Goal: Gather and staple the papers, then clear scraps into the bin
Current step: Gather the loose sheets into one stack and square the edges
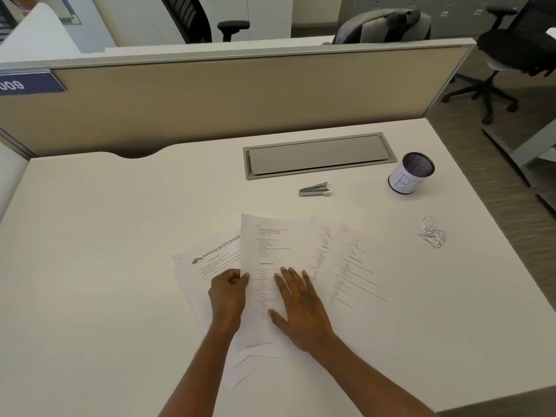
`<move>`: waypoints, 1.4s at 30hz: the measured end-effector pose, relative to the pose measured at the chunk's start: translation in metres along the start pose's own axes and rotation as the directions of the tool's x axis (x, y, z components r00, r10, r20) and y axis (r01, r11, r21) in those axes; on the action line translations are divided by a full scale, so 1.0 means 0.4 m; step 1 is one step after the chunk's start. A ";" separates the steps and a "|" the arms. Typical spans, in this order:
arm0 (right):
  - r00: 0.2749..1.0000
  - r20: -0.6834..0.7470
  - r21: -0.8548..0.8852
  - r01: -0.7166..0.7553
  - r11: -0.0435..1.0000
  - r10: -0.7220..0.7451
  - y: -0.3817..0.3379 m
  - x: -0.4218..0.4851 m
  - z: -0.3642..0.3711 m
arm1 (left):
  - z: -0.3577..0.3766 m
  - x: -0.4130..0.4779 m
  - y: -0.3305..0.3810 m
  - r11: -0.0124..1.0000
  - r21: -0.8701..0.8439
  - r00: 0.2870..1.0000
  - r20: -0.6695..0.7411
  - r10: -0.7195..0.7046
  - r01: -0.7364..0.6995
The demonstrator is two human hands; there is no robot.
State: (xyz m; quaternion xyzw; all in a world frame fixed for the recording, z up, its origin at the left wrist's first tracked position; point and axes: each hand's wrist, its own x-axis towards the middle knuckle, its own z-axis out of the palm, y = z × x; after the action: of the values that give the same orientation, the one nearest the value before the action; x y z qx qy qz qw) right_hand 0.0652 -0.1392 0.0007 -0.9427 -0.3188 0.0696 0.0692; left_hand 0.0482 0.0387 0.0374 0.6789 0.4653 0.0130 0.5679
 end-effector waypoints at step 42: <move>0.701 -0.108 0.698 -0.451 0.555 0.705 0.224 -0.035 -0.091 | -0.013 0.026 -0.059 0.991 -0.127 0.975 0.210 0.070 -0.043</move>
State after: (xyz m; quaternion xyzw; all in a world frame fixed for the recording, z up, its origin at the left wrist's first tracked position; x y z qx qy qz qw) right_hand 0.1135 -0.2215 0.0218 -0.9090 0.0786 0.0077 0.4092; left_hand 0.0367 0.0475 0.0152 0.6533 0.3804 -0.0155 0.6544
